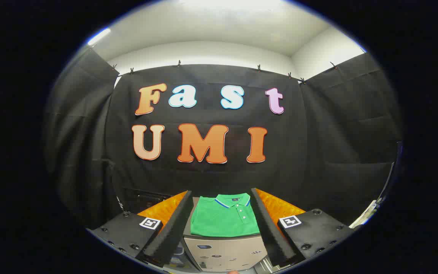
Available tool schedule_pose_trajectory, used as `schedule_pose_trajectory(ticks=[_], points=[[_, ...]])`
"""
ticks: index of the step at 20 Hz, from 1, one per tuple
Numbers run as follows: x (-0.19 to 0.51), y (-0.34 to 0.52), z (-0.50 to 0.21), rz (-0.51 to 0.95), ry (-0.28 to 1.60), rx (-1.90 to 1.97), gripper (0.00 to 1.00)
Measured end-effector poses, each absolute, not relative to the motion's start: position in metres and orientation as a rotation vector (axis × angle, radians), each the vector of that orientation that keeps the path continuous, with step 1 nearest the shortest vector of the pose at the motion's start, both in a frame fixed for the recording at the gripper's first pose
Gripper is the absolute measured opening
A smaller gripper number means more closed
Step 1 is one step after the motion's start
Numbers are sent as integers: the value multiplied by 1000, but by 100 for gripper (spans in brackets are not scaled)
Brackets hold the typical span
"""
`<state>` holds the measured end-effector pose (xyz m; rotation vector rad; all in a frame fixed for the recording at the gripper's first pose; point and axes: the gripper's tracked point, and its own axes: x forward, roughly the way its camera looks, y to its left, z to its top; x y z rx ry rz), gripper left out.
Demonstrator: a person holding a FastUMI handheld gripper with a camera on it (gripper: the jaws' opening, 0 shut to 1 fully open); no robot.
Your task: Put the clothes into the washing machine and then close the washing machine lid.
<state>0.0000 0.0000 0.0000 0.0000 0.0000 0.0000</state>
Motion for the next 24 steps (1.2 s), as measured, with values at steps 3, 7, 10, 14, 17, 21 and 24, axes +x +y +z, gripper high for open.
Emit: schedule_pose_trajectory(ticks=[3,7,10,14,17,21,24], points=[[1,-3,1,-16,1,-19,97],[0,-5,11,-28,-12,-27,97],[5,-4,11,-21,-10,-8,97],[7,-5,10,-21,-5,-30,97],[10,-2,10,-11,-4,-24,97],[12,2,11,3,-1,-19,97],[11,1,12,0,-3,-12,97]])
